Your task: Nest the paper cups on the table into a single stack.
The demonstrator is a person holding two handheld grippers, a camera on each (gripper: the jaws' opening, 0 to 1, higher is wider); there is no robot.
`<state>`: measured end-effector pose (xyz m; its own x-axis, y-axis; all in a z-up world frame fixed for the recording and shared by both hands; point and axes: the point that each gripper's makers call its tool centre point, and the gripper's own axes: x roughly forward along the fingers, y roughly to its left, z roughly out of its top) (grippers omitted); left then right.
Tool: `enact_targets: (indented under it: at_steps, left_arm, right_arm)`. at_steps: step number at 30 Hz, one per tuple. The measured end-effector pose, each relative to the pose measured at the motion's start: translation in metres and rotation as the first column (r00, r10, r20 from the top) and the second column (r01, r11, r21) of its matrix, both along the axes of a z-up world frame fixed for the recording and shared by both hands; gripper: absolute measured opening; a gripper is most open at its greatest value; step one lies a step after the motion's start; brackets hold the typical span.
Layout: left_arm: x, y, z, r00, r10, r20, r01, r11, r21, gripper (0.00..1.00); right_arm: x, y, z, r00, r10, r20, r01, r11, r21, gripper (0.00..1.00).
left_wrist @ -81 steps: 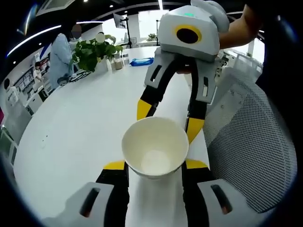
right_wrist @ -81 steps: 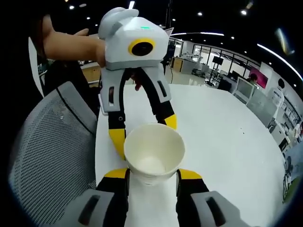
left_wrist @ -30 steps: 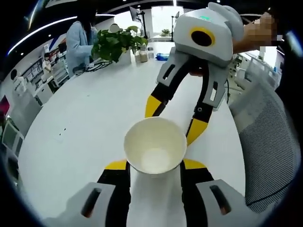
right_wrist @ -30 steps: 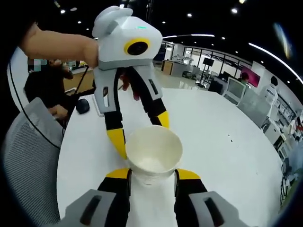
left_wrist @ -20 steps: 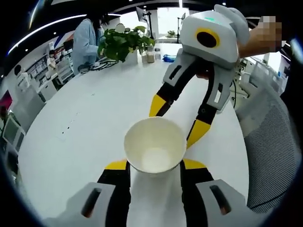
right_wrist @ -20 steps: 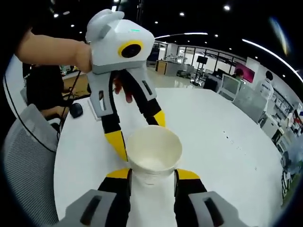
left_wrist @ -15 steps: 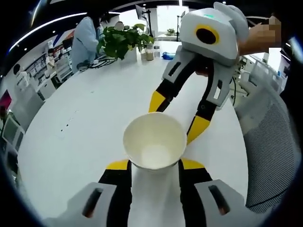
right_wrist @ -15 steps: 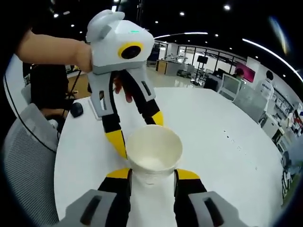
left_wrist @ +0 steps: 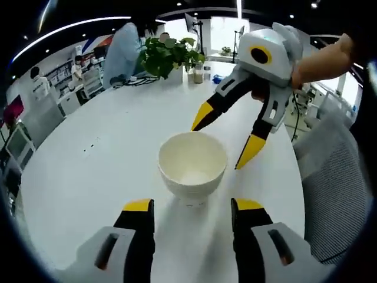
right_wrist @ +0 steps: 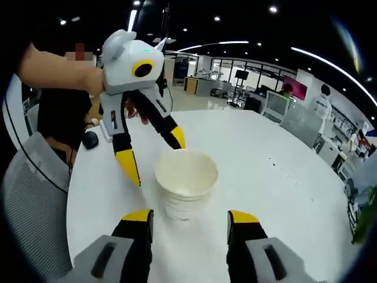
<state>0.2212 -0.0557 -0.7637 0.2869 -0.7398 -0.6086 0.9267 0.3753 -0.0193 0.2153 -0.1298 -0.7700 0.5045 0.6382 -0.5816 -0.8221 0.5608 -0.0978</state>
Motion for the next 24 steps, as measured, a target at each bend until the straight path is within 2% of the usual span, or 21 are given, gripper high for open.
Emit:
enact_targets:
  at_steps: [3,7,8,11,14,17,22,24]
  left_arm:
    - [-0.004,0.006,0.004,0.999,0.053,0.009,-0.053,0.997,-0.057,0.57]
    - [-0.009,0.014,0.012,0.991,0.128,0.035,-0.122,0.982,-0.147,0.6]
    - [-0.01,0.015,0.014,0.987,0.153,0.04,-0.144,0.974,-0.174,0.62]
    - [-0.015,0.023,0.011,0.976,0.214,0.032,-0.204,0.96,-0.193,0.67]
    - [-0.02,0.031,0.009,0.959,0.281,0.03,-0.263,0.927,-0.266,0.69]
    - [-0.026,0.038,0.013,0.943,0.33,0.027,-0.307,0.902,-0.304,0.7]
    - [-0.043,0.048,0.007,0.933,0.359,0.024,-0.334,0.891,-0.308,0.71]
    - [-0.047,0.05,0.009,0.925,0.38,0.022,-0.352,0.876,-0.329,0.72]
  right_arm:
    - [-0.005,-0.006,0.002,0.999,-0.052,-0.002,0.052,0.997,0.048,0.57]
    - [-0.013,-0.01,-0.003,0.997,-0.083,0.004,0.083,0.992,0.091,0.65]
    - [-0.015,-0.011,-0.004,0.996,-0.091,0.004,0.09,0.991,0.097,0.67]
    - [-0.03,-0.013,0.008,0.991,-0.136,0.016,0.132,0.98,0.146,0.73]
    - [-0.034,-0.02,0.011,0.983,-0.182,0.022,0.175,0.966,0.19,0.79]
    - [-0.04,-0.026,0.014,0.976,-0.217,0.03,0.204,0.95,0.237,0.83]
    - [-0.055,-0.035,0.019,0.963,-0.264,0.045,0.24,0.927,0.287,0.88]
    - [-0.06,-0.036,0.019,0.963,-0.264,0.059,0.236,0.926,0.295,0.9]
